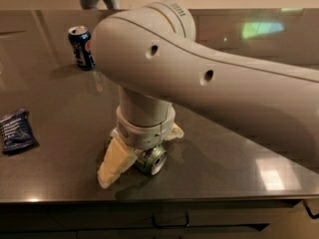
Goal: Place green can upright
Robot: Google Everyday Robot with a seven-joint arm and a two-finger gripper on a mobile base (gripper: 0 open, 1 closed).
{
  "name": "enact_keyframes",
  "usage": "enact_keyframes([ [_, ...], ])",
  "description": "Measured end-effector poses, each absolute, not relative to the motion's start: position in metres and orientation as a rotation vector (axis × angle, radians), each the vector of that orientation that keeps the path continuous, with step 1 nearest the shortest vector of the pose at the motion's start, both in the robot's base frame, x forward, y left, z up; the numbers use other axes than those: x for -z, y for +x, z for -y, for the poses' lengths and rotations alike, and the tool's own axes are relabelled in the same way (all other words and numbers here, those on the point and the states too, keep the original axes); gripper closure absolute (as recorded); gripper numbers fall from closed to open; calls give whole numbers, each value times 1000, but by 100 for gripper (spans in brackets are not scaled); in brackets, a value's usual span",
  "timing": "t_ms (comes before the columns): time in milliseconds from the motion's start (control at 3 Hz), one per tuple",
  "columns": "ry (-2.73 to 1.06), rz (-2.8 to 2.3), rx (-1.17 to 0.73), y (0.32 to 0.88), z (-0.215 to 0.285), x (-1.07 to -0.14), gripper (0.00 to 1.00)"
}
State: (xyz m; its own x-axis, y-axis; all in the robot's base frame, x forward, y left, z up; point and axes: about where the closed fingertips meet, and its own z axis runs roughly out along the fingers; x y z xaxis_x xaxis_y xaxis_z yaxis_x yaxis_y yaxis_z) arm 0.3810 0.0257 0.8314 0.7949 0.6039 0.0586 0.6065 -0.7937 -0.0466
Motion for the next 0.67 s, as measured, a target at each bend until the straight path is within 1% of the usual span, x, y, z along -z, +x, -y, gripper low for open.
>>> enact_keyframes([
  [333,-2921,996,67,388,-31,-819,18],
  [667,-2925,1004,89,393,-36,-818,41],
])
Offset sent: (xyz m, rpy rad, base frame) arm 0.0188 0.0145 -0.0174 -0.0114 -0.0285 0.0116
